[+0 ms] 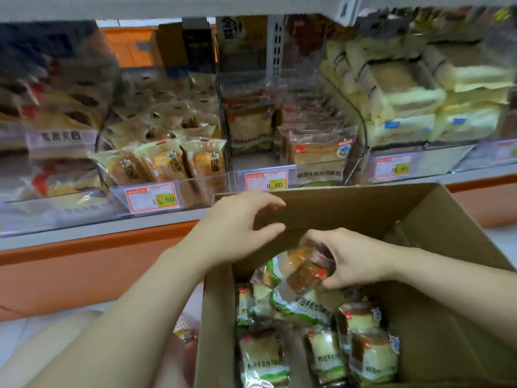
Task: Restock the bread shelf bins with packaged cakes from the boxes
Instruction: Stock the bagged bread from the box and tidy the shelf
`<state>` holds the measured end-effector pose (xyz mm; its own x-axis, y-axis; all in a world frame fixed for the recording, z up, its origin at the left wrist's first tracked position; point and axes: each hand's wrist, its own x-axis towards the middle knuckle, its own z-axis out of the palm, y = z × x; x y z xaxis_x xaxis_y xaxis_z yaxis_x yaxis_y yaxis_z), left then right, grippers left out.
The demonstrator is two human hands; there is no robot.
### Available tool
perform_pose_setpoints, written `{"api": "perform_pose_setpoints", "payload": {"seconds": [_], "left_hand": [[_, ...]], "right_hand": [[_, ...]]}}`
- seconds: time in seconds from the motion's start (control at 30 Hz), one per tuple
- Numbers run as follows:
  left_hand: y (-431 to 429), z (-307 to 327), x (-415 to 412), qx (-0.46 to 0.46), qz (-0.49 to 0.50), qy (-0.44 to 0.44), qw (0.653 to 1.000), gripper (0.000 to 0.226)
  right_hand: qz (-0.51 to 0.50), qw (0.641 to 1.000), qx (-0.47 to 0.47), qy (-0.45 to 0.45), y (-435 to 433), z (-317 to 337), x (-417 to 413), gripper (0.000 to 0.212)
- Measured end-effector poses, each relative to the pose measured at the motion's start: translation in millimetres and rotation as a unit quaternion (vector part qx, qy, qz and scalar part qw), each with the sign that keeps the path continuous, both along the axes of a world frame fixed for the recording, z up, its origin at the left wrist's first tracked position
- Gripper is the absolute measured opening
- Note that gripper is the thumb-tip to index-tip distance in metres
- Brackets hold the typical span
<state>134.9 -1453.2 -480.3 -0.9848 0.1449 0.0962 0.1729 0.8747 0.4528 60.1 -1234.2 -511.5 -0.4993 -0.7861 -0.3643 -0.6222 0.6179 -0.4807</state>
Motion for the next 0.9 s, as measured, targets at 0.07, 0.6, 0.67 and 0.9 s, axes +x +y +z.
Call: {"api": "perform_pose_setpoints", "payload": {"seconds": [0.07, 0.6, 0.67, 0.9], "left_hand": [[13.6, 7.9, 10.5, 0.03, -0.041, -0.104, 0.993, 0.07], [23.3, 50.8, 32.6, -0.025, -0.012, 0.209, 0.978, 0.116], [12.9, 59.5, 26.3, -0.107, 0.018, 0.296, 0.949, 0.112], [-27.2, 78.8, -14.9, -0.247, 0.097, 0.367, 0.892, 0.106]], "right_hand": [[-0.02, 0.999, -0.037, 0.015, 7.4, 22.0, 1.7, 0.06], [-0.053, 0.949, -0.268, 0.159, 4.2, 129.3, 28.4, 0.073], [-0.045, 0.937, -0.267, 0.222, -3.6, 134.2, 23.6, 0.078], [-0.091, 0.925, -0.234, 0.283, -42.7, 130.8, -27.2, 0.112]]}}
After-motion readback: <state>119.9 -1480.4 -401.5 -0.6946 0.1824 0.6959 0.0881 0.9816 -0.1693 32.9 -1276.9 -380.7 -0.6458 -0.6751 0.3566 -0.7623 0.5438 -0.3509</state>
